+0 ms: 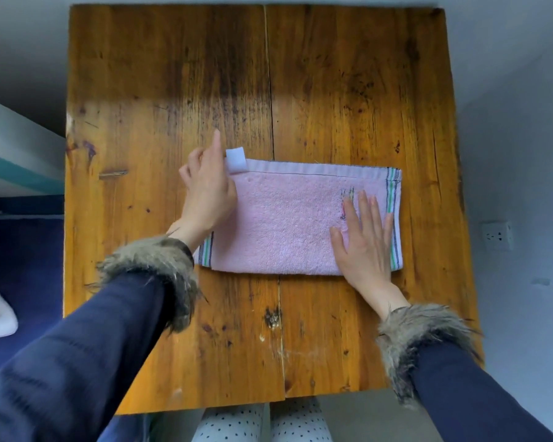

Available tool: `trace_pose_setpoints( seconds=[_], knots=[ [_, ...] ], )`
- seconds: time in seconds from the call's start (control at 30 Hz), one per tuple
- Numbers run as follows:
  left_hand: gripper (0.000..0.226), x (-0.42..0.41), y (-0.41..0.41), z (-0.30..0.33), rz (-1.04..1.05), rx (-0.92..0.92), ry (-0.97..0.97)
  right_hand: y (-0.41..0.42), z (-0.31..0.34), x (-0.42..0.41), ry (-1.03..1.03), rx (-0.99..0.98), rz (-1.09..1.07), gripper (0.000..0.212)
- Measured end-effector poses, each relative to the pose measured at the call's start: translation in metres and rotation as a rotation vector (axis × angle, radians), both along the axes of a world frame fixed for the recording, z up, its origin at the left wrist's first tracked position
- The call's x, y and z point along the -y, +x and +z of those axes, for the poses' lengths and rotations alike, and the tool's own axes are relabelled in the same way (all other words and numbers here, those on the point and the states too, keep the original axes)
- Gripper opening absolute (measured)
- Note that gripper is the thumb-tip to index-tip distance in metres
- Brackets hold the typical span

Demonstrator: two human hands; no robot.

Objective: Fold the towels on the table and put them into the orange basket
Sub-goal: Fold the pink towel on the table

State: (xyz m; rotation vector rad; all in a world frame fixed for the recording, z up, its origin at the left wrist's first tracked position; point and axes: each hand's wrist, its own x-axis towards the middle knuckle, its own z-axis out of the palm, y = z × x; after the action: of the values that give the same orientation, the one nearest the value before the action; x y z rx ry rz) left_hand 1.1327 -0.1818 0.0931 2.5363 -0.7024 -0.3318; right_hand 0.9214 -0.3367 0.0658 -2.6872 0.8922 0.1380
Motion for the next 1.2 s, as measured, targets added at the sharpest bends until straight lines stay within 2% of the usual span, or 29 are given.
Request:
trace_pose_setpoints(
  seconds=[0.2,0.37,0.43,0.5,0.6,0.67,0.73,0.87,0.97,1.2],
  knots=[
    [0.053,-0.018,-0.013,-0.002,-0.192,0.074,-0.138,0.032,0.015,-0.02,0.078,0.154,0.023,0.062],
    [0.047,-0.048,-0.036,-0.011,-0.416,0.076,0.005,0.079,0.026,-0.046,0.121,0.192,0.213,0.057],
    [0.044,-0.051,-0.035,-0.011,-0.445,0.071,-0.013,0.097,0.027,-0.056,0.099,0.167,0.319,0.055],
    [0.038,-0.053,-0.032,-0.008,-0.377,0.066,-0.089,0.111,0.027,-0.062,0.07,0.089,0.417,0.058],
    [0.033,-0.057,-0.027,-0.001,-0.033,0.021,-0.21,0.119,0.02,-0.064,0.02,-0.077,0.485,0.058],
    [0.028,-0.06,-0.021,0.002,0.221,-0.091,-0.207,0.118,0.015,-0.063,-0.021,-0.16,0.509,0.055],
    [0.026,-0.06,-0.015,-0.001,0.353,-0.228,-0.138,0.116,0.013,-0.064,-0.051,-0.191,0.517,0.056],
    [0.03,-0.052,-0.008,-0.007,0.408,-0.35,-0.039,0.117,0.015,-0.067,-0.061,-0.216,0.516,0.057],
    [0.02,-0.046,-0.002,-0.013,0.439,-0.423,0.031,0.112,0.016,-0.071,-0.082,-0.215,0.531,0.058],
    [0.013,-0.046,0.0,0.001,0.382,-0.454,0.071,0.103,0.016,-0.078,-0.062,-0.222,0.536,0.066]
  ],
)
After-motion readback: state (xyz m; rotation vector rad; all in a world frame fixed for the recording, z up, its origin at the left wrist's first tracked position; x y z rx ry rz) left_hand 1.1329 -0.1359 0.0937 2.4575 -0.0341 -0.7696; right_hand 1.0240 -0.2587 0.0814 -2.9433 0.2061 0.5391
